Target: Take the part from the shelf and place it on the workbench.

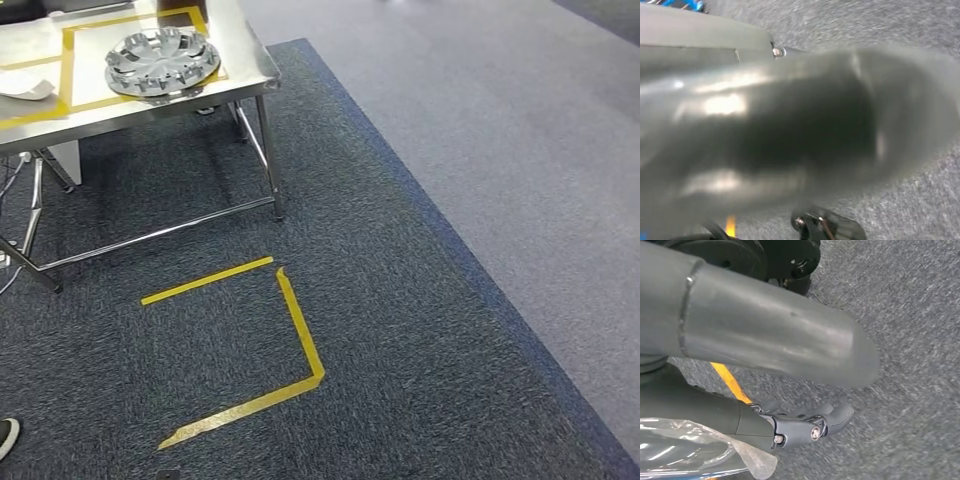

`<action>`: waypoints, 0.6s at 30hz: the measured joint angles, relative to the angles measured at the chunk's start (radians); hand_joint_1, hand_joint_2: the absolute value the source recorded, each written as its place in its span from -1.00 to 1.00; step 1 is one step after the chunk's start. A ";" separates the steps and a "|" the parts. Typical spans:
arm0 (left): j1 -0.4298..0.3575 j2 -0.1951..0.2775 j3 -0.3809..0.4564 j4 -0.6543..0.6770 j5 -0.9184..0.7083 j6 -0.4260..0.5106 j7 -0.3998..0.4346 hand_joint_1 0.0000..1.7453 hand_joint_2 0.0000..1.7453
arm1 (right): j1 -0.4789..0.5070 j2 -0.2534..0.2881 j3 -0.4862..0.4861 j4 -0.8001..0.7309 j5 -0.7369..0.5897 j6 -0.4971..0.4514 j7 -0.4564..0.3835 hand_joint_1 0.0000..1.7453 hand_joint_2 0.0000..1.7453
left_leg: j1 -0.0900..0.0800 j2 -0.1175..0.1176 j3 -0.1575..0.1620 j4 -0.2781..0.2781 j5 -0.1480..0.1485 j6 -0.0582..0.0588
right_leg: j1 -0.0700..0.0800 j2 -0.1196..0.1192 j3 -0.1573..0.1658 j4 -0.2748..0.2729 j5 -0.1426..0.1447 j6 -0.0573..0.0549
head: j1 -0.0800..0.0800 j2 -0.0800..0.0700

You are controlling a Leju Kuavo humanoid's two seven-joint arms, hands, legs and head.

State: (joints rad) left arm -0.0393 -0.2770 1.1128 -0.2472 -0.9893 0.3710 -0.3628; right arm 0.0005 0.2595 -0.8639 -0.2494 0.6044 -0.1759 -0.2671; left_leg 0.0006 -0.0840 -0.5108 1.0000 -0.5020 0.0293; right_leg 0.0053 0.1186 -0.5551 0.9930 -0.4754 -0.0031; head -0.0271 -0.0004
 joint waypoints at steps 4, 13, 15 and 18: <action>-0.004 0.000 0.004 0.000 -0.007 -0.001 0.001 -1.00 -1.00 | 0.002 -0.008 -0.004 0.003 0.014 -0.003 0.016 -1.00 -1.00 | 0.010 0.055 0.001 -0.026 0.015 0.007 | 0.000 -0.050 -0.053 0.071 -0.043 0.023 | 0.008 0.000; -0.013 0.007 0.009 0.000 -0.012 -0.016 -0.007 -1.00 -1.00 | -0.003 -0.026 -0.008 0.007 0.042 -0.006 0.047 -1.00 -1.00 | 0.007 0.177 -0.004 -0.013 0.006 -0.012 | -0.023 -0.180 0.014 0.012 -0.029 0.051 | 0.017 0.000; -0.015 0.008 0.010 0.000 -0.013 -0.016 -0.008 -1.00 -1.00 | -0.005 -0.027 -0.008 0.007 0.044 -0.005 0.047 -1.00 -1.00 | 0.004 0.191 -0.002 -0.009 0.004 -0.023 | -0.017 -0.178 0.020 -0.005 -0.030 0.037 | 0.017 0.000; -0.018 0.008 0.010 0.000 -0.014 -0.016 -0.010 -1.00 -1.00 | 0.001 -0.027 -0.008 0.008 0.044 -0.005 0.048 -1.00 -1.00 | 0.009 0.190 0.002 -0.006 -0.003 -0.036 | -0.017 -0.159 0.012 -0.004 -0.027 0.023 | 0.016 0.000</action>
State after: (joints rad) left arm -0.0576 -0.2687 1.1223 -0.2472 -1.0028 0.3545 -0.3723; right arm 0.0011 0.2321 -0.8720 -0.2414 0.6485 -0.1813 -0.2195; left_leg 0.0096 0.1056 -0.5092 0.9939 -0.5048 -0.0068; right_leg -0.0117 -0.0404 -0.5430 0.9886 -0.5025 0.0200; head -0.0113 -0.0004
